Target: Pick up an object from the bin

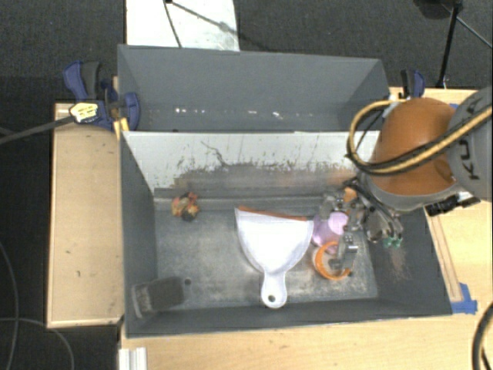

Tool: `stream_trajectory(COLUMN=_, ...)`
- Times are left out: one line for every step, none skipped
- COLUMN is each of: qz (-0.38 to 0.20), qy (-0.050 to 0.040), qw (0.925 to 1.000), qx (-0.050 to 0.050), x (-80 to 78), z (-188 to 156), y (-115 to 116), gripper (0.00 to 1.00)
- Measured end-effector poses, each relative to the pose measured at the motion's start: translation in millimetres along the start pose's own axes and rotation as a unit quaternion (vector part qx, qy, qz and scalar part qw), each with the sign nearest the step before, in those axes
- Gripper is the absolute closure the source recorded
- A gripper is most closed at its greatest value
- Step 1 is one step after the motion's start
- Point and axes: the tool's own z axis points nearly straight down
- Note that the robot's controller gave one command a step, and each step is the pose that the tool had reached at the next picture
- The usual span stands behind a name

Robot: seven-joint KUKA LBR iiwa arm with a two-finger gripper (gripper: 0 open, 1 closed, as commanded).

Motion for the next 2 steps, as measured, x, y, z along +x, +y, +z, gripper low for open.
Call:
stream_trajectory(qz=0.000, qy=-0.0039, qw=1.0000, qx=0.000, x=-1.8, z=-4.1, y=-0.1, gripper=0.00)
stream_trajectory(qz=-0.071, qy=-0.0021, qw=0.9974, qx=0.000, x=-16.0, z=85.9, y=15.9, gripper=1.00)
